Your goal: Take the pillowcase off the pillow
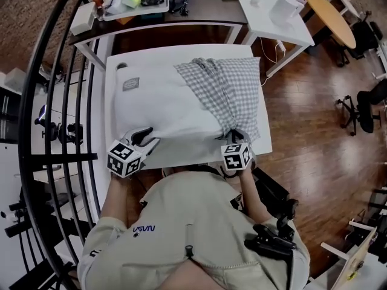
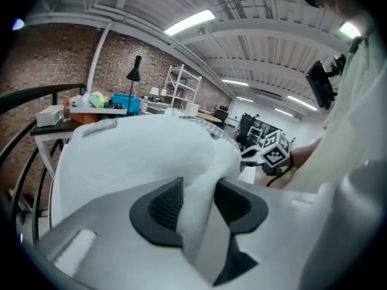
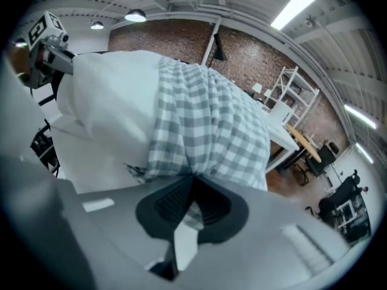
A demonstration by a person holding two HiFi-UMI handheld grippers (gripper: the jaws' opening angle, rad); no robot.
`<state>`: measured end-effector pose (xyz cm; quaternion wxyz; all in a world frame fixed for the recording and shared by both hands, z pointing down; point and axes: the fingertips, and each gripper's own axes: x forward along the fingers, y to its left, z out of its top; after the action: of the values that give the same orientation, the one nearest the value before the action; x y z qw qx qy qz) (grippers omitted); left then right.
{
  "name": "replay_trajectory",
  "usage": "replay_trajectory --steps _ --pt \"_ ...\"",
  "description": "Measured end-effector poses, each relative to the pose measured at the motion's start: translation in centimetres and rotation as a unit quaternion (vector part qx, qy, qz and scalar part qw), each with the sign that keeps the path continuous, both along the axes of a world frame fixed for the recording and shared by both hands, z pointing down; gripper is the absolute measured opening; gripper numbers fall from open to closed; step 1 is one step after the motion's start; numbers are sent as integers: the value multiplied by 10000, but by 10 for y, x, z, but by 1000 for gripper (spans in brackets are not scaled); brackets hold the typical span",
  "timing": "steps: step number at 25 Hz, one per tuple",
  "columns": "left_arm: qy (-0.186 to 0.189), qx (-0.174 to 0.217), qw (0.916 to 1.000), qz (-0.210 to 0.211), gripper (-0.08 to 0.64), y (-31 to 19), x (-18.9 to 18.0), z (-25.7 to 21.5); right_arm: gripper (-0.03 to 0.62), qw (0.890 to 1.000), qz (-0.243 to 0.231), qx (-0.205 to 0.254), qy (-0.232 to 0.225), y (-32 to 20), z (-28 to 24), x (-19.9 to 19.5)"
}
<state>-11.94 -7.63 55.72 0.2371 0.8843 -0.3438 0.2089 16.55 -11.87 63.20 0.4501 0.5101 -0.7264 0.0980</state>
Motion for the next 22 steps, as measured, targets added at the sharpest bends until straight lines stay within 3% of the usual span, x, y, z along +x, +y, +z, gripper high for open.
replay_trajectory --steps 2,4,6,9,12,14,16,19,21,22 --pt "-13 108 9987 488 164 5 13 -25 17 9998 -74 -42 -184 3 -10 -2" --pt "219 291 9957 853 163 4 29 -54 31 9985 -218 -221 -450 6 -22 -6" --pt "405 634 9926 952 163 -11 41 -84 62 9943 -474 -540 -791 10 -36 -13" --pt "48 1151 9918 553 220 -60 42 -98 80 9815 -837 -699 -1576 7 -68 -25" --pt "-311 1366 9901 66 271 -118 34 -92 80 9661 -788 -149 -2452 -24 -120 -35" --pt "-433 1450 9883 -183 302 -157 31 -86 80 9616 -722 322 -2629 -55 -147 -40" --pt "-573 1318 9892 -282 334 -188 35 -72 103 9594 -735 629 -2650 -84 -164 -49" --pt "-1023 637 9927 -36 374 -204 49 -22 131 9585 -921 772 -2584 -119 -176 -72" --pt "-1068 259 9939 23 349 -198 57 8 148 9602 -1043 753 -2479 -141 -178 -86" --pt "-992 196 9949 17 296 -193 60 17 157 9622 -1082 736 -2388 -153 -177 -91"
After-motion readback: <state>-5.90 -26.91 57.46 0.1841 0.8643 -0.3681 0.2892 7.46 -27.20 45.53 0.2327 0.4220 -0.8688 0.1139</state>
